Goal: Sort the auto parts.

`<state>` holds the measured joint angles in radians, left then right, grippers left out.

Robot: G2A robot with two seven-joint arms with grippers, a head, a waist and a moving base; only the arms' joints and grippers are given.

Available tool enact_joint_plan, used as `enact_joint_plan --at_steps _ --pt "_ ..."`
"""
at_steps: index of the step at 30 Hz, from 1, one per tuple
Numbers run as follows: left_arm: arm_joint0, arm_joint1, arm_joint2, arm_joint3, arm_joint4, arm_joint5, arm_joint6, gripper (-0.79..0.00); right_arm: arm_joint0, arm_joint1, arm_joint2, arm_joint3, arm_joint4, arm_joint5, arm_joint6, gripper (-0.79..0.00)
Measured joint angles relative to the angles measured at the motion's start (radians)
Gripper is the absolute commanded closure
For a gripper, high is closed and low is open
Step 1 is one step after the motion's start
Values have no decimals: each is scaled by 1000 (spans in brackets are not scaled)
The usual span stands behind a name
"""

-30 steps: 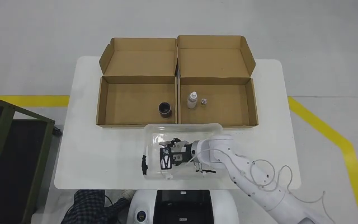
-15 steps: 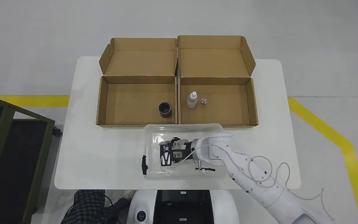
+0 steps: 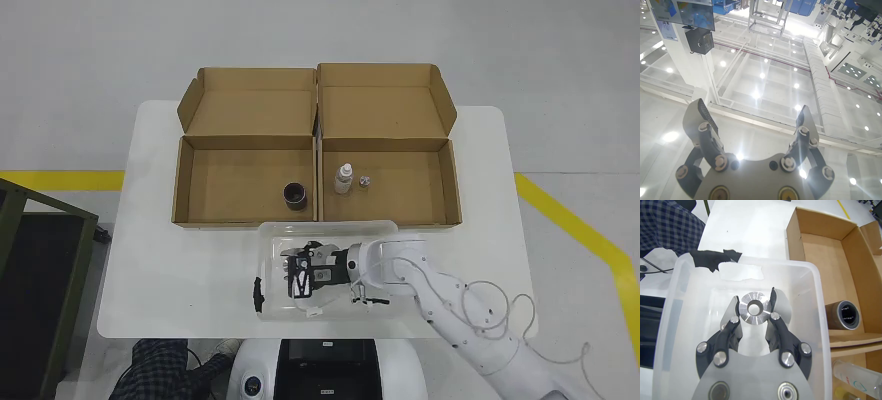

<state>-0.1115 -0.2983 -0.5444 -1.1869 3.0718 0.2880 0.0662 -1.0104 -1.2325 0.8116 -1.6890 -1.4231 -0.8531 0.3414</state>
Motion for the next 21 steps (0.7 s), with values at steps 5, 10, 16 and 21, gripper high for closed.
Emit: enact_joint_plan --at_steps 5,10,16,21 --pt "0 0 0 0 0 0 0 -785 -32 13 59 -71 49 5 -13 0" --pt "0 0 0 0 0 0 0 -785 -57 25 112 -144 102 -4 -31 0" --pt "0 0 0 0 0 0 0 -785 -67 32 158 -215 141 11 -57 0" --pt "0 0 0 0 0 0 0 -785 -60 36 192 -273 173 22 -70 0"
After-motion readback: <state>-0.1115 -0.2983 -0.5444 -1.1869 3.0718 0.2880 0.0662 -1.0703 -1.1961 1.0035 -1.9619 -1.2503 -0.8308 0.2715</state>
